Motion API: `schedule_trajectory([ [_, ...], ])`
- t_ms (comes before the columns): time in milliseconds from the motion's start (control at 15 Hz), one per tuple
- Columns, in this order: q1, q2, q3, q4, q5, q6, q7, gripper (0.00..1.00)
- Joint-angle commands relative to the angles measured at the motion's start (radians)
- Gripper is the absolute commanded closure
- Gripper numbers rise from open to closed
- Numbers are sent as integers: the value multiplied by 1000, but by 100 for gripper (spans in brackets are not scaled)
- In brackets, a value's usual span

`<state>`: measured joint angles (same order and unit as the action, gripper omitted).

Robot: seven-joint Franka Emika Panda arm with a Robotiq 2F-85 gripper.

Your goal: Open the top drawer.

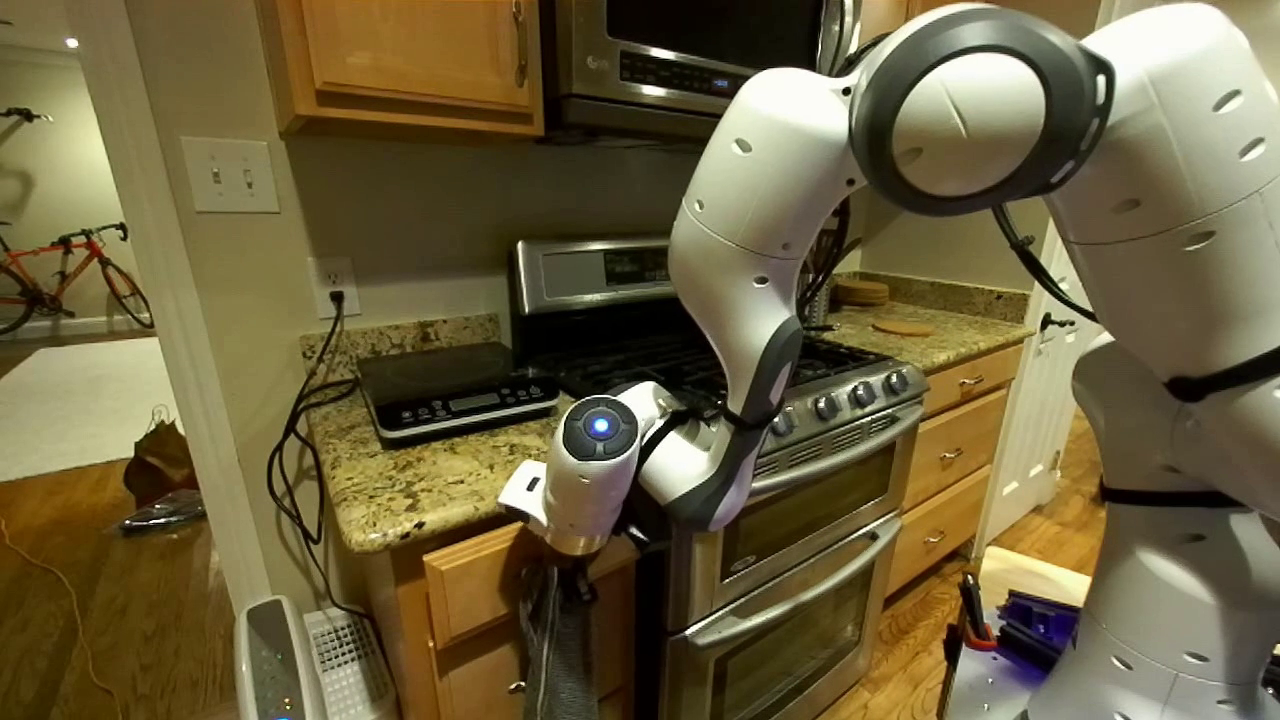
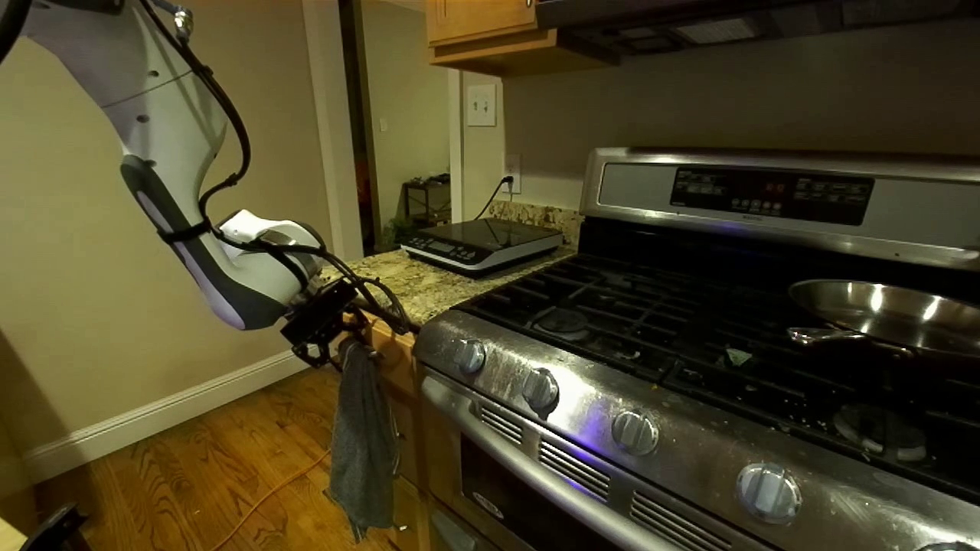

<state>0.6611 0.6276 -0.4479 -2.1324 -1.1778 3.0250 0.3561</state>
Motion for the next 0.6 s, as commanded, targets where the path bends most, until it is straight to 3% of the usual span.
schedule_trajectory([
  [0,-5,21,-29,22,-19,35,34,60],
  [333,-16,32,-27,35,-3,36,34,91],
  [533,-26,45,-21,39,15,31,31,89],
])
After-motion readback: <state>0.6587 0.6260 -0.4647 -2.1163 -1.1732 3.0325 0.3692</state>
